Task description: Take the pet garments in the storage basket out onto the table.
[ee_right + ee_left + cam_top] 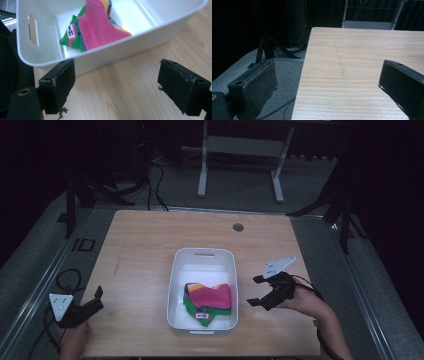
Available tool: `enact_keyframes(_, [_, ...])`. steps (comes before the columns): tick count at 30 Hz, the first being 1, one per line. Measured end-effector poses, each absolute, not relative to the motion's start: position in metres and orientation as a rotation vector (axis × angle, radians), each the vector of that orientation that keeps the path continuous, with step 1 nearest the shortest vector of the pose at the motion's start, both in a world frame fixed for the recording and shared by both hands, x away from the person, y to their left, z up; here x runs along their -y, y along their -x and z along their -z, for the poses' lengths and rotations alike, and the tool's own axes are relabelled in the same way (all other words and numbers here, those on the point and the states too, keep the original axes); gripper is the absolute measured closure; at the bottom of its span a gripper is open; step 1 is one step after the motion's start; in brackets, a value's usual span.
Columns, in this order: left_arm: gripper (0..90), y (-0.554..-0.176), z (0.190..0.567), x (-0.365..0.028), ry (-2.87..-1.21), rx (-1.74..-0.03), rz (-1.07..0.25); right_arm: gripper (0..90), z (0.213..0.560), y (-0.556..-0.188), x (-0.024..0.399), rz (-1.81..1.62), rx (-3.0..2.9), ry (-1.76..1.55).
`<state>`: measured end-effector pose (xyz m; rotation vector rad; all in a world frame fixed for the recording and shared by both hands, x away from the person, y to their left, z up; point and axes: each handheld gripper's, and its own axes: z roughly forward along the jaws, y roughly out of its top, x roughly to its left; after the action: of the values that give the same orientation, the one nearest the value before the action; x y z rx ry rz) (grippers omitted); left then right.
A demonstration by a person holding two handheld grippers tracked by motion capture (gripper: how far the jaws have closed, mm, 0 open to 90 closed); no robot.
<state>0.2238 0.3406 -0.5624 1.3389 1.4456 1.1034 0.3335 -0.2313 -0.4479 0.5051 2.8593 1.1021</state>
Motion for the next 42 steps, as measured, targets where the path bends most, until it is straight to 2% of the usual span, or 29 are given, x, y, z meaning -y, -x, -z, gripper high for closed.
enact_keyframes(14, [2.2,-0.224,0.562,-0.341,-1.335,-1.444,-1.103,14.0,0.446,-0.342,0.182,-1.096,-2.912,-0.368])
enact_keyframes(25, [2.2,-0.223,0.562,-0.342,-1.33,-1.446,-1.097,14.0,0.462,-0.348,0.137,-1.032,-2.968,-0.28])
enact_keyframes(27, [2.2,-0.223,0.562,-0.342,-1.328,-1.445,-1.097,16.2,0.466,-0.348,0.126,-0.99,-2.968,-0.233])
enact_keyframes(31, [2.2,-0.223,0.562,-0.342,-1.325,-1.444,-1.096,16.3,0.47,-0.35,0.115,-0.972,-2.989,-0.227])
enact_keyframes(33, [2.2,-0.223,0.562,-0.342,-1.326,-1.444,-1.094,20.1,0.473,-0.35,0.109,-0.91,-3.015,-0.213])
enact_keyframes(42, [2.2,-0.223,0.562,-0.342,-1.326,-1.444,-1.092,20.1,0.491,-0.348,0.09,-0.728,-3.051,-0.19])
